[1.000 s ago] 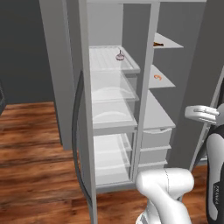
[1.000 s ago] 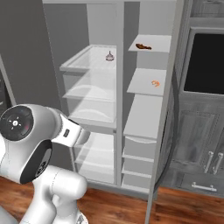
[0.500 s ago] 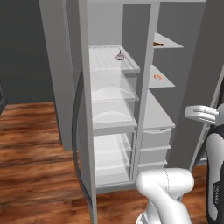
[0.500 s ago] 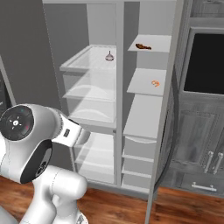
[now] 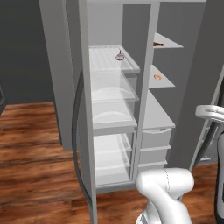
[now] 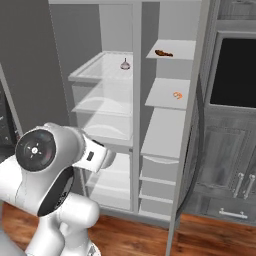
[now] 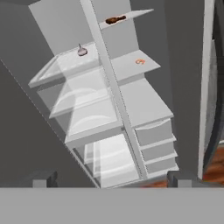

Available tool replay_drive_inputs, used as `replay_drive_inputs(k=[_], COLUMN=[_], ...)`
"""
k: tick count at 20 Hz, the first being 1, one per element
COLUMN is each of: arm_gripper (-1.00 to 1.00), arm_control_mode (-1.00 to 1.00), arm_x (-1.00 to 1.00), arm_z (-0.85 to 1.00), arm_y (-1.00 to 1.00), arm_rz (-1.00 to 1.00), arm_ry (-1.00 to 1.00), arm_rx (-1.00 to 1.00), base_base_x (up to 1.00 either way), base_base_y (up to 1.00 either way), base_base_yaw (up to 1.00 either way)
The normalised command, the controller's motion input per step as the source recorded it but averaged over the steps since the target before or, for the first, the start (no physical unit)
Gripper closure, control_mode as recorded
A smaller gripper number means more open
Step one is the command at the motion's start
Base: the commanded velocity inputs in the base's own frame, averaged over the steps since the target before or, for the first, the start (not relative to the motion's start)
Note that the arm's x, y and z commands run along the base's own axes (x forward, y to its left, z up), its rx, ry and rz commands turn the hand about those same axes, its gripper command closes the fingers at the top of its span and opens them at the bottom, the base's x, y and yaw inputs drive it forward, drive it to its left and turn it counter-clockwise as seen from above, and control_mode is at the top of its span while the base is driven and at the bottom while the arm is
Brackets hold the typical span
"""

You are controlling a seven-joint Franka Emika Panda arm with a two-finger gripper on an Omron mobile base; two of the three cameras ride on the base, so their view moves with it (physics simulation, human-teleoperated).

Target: There's a chicken drumstick in the fridge that needs to be moved to the freezer for freezing. Pick up the chicken drumstick from the fridge, place it on any shelf in the freezer, and close the fridge and freezer doors when done.

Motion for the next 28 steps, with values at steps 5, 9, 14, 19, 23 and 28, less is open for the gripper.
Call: replay_drive_inputs(k=[5, 9, 14, 19, 23, 28], arm_gripper=[-1.00, -1.00, -1.00, -1.00, -1.00, -1.00], arm_control_mode=[-1.00, -1.00, -1.00, -1.00, -1.00, -1.00], arm_x=[-0.29, -0.05, 0.04, 0.12, 0.21, 0.23], arm_z=[0.00, -0.15, -0.23, -0.24, -0.25, -0.12], arm_y=[-0.56, -0.43, -0.64, -0.52, -0.49, -0.74], arm_rz=[0.00, 0.00, 0.00, 0.00, 0.00, 0.00], arm_ry=[-0.24, -0.19, -0.17, -0.13, -0.06, -0.01], arm_rx=[0.00, 0.00, 0.00, 0.00, 0.00, 0.00], base_base_x=[0.00, 0.00, 0.00, 0.00, 0.00, 0.00], base_base_y=[0.00, 0.00, 0.00, 0.00, 0.00, 0.00], base_base_yaw=[0.00, 0.00, 0.00, 0.00, 0.00, 0.00])
